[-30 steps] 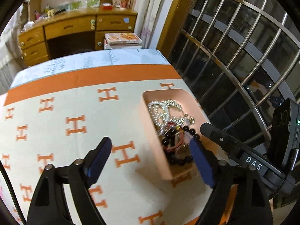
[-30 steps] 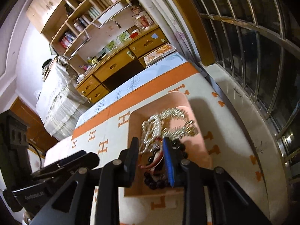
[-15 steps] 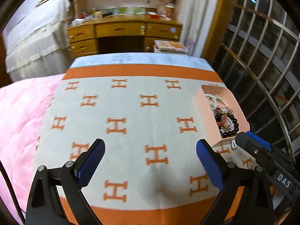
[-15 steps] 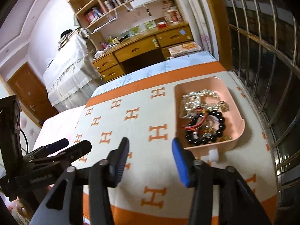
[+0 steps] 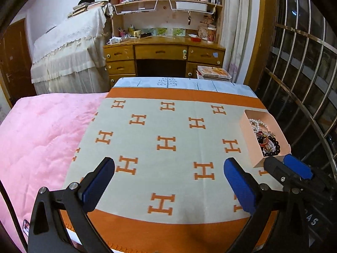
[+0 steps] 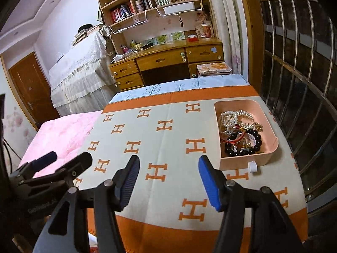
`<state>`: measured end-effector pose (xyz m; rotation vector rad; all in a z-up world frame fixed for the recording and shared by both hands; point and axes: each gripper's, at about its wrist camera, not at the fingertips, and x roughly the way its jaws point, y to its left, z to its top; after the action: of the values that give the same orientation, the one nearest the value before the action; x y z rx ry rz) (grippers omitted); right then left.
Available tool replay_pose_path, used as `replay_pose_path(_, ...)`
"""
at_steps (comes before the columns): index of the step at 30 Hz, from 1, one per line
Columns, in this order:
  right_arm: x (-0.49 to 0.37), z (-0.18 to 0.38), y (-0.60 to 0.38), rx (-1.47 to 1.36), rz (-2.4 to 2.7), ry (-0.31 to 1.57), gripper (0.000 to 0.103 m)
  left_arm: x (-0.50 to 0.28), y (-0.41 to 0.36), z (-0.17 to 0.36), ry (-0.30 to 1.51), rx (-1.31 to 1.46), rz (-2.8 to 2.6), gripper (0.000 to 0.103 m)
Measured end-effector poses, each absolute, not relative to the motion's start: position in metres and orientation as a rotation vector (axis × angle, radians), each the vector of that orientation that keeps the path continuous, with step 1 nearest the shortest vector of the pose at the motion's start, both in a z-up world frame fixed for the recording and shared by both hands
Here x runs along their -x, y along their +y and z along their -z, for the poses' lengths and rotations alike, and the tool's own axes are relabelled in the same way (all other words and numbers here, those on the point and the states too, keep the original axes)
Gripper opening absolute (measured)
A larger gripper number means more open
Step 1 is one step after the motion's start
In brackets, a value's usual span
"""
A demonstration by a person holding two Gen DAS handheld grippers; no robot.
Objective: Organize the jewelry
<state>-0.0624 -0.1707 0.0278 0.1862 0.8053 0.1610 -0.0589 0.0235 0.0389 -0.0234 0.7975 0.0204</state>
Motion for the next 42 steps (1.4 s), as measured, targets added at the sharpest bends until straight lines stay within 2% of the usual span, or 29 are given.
replay_pose_path(20, 0.075, -0.036, -0.157, -0.123, -0.133, 0.736, 0.059, 0.062, 0.027, -0.034, 0.784, 0.006, -0.052, 0.102)
replay_pose_path(42, 0.073, -0.028, -0.152, -0.142, -0.146, 0.763, 0.059, 0.061, 0.031, -0.030, 0.786, 0.001, -0.070, 0.102)
